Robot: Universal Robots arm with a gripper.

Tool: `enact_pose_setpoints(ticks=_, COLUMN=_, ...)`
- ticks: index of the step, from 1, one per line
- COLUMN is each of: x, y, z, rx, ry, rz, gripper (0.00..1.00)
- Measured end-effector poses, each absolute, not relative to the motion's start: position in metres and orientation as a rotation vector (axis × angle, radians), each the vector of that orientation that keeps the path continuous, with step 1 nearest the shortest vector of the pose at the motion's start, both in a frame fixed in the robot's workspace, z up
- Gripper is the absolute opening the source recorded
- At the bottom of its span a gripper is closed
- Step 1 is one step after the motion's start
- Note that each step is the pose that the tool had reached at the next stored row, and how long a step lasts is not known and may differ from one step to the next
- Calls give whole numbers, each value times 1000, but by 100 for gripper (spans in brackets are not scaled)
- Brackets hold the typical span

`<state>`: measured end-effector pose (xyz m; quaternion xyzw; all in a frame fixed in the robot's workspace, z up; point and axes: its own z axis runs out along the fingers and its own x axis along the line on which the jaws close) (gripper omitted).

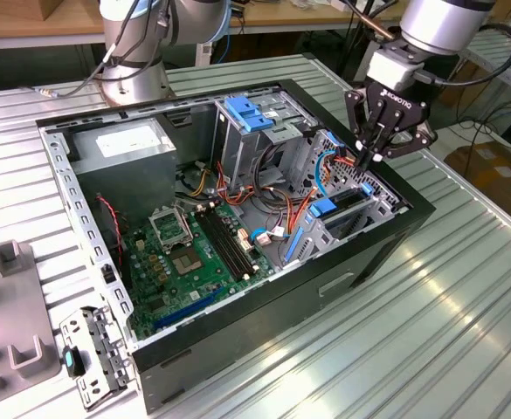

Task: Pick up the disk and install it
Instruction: 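Insert the first disk wire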

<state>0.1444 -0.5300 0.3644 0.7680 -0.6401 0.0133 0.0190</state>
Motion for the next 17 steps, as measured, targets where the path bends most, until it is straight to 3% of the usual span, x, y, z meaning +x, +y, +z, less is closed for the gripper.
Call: enact_pose_setpoints(ticks=17, x=143, y=-530, z=359, rx=2284, ry=-2100, rz=38, gripper=17)
